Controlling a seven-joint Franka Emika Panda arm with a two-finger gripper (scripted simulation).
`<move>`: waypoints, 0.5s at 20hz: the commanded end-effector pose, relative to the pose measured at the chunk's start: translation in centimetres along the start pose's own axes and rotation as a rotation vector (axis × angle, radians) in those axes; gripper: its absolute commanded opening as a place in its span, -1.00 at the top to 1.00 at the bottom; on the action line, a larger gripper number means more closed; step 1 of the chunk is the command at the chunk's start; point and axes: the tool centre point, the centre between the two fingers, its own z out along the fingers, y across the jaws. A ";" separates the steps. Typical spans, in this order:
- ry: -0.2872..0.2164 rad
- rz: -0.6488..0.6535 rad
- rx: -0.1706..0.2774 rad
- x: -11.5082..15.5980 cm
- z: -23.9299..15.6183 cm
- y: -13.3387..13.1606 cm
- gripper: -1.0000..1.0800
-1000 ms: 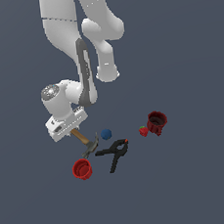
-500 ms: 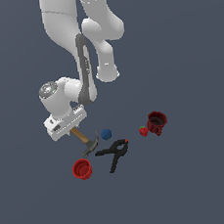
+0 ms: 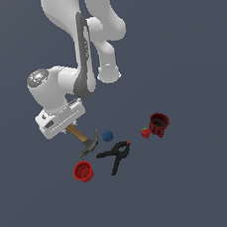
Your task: Pick up a designated object from a clutter of objects.
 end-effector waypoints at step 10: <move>-0.001 0.000 -0.002 2.7 -11.7 1.8 1.00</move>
